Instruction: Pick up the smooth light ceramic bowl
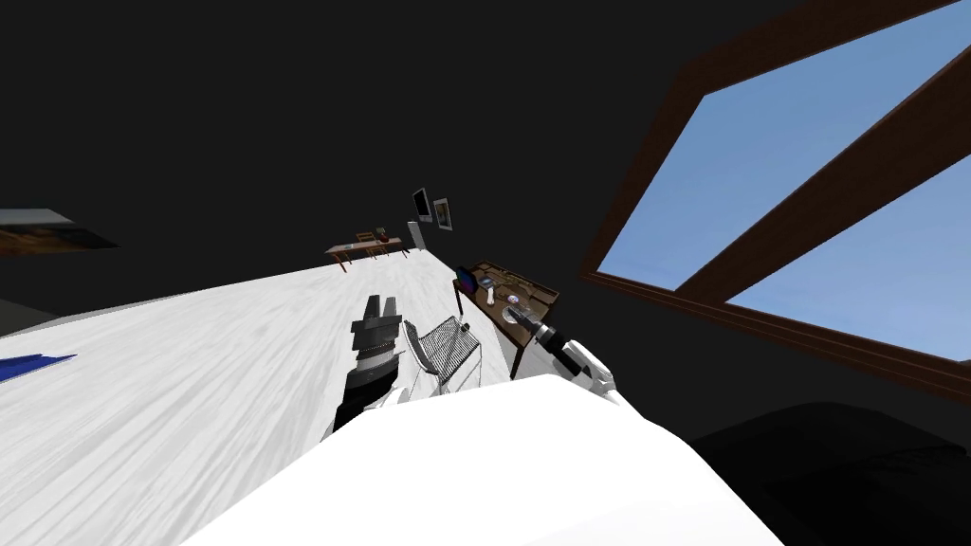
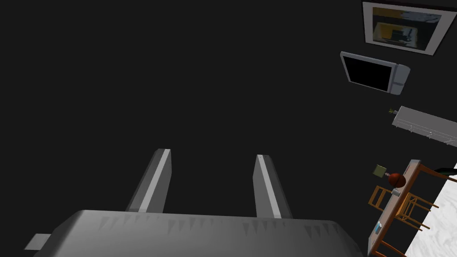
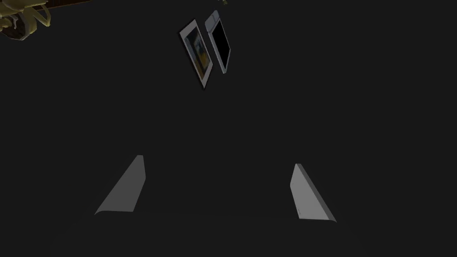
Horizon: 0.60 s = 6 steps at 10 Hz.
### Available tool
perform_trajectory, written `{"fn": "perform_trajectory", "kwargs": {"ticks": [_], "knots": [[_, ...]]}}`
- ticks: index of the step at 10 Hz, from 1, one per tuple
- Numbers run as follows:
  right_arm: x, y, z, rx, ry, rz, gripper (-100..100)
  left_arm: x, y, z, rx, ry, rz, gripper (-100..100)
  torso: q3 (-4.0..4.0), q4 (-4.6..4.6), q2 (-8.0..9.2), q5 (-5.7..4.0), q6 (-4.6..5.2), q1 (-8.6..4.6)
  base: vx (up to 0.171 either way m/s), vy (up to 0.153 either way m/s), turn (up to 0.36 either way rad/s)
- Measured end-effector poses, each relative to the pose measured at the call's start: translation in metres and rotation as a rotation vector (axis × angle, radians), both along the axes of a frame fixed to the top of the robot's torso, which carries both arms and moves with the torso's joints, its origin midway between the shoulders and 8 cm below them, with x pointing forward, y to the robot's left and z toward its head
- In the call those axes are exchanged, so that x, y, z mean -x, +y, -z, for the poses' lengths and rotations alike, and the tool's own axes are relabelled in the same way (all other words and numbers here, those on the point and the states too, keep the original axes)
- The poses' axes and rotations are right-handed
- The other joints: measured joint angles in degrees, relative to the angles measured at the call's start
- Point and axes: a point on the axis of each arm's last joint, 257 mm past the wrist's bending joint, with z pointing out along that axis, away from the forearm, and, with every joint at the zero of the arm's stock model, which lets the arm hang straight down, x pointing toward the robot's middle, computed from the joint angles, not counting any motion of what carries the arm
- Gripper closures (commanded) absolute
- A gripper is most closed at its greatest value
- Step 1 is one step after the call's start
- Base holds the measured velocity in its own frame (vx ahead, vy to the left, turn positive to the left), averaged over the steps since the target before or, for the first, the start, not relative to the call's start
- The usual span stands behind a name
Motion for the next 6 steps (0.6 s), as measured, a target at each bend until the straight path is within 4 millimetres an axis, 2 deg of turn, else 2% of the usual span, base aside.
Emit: {"fn": "perform_trajectory", "kwargs": {"ticks": [1,4,6], "knots": [[-0.003,0.001,0.012,0.066,0.01,-0.008,-100,0.0,0.0,0.0,0.0,0.0,0.0,0,0.0,0.0,0.0,0.0,-0.03,0.04,-0.007,0.045,0.087],[-0.002,-0.014,0.051,0.234,0.047,-0.021,-100,0.0,0.0,0.0,0.0,0.0,0.0,0,0.0,0.0,0.0,0.0,0.01,-0.03,0.001,0.045,0.138],[0.0,-0.025,0.076,0.355,0.069,-0.037,-100,0.0,0.0,0.0,0.0,0.0,0.0,0,-0.02,-0.01,-0.04,0.0,0.01,-0.02,0.006,0.026,0.03]]}}
